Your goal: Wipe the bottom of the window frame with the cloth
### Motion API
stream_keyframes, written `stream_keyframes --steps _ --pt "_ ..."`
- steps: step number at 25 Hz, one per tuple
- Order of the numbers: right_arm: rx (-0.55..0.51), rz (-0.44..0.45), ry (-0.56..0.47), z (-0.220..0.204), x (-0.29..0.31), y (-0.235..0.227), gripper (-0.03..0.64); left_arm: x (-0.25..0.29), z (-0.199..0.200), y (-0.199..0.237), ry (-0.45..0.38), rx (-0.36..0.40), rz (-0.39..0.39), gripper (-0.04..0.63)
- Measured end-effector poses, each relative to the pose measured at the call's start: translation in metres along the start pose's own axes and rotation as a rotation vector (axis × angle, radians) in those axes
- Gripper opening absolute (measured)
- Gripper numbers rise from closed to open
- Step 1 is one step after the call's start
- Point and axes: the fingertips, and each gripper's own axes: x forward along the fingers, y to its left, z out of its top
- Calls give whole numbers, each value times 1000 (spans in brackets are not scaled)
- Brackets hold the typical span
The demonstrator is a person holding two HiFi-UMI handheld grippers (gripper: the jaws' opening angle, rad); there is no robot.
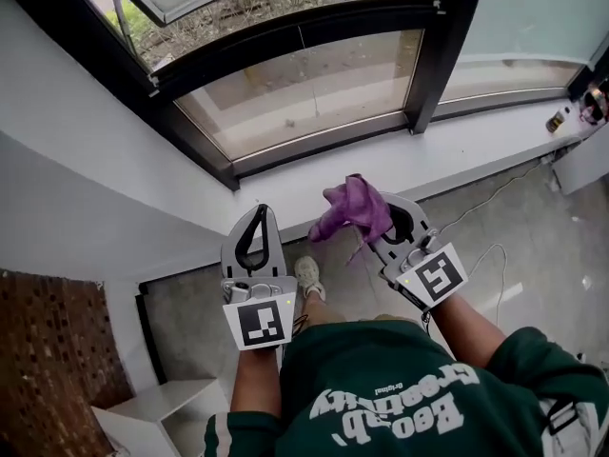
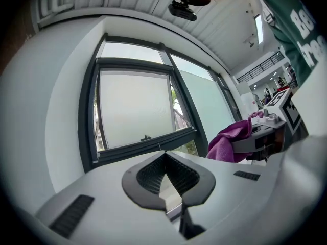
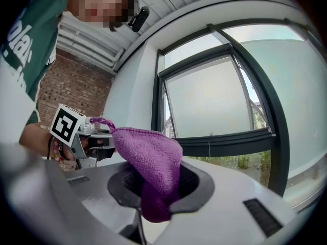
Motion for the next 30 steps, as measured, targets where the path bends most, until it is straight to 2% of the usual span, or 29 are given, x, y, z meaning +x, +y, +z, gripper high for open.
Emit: stream_keyframes --steps 6,10,14,18,23,26,28,30 --pt "-15 -38 32 1 112 -11 91 75 -13 80 -10 -4 -98 9" --pt "-2 -56 66 -6 175 -15 91 116 -32 123 -2 21 -163 9" --pt "13 -93 88 -10 213 -22 91 142 -41 150 1 -45 -192 9" --pt "21 -120 91 -10 233 -28 91 160 -57 155 29 -91 -229 9" --pt "33 -123 108 -15 246 -36 91 177 -84 155 60 -83 -229 9" --pt "73 -104 84 -17 256 -44 91 183 -95 157 94 -141 -205 9" --pt "74 -71 81 -22 262 -46 91 184 -97 162 105 -172 -175 9" --pt "72 -37 88 -30 270 -50 91 185 -98 167 117 -171 -119 9"
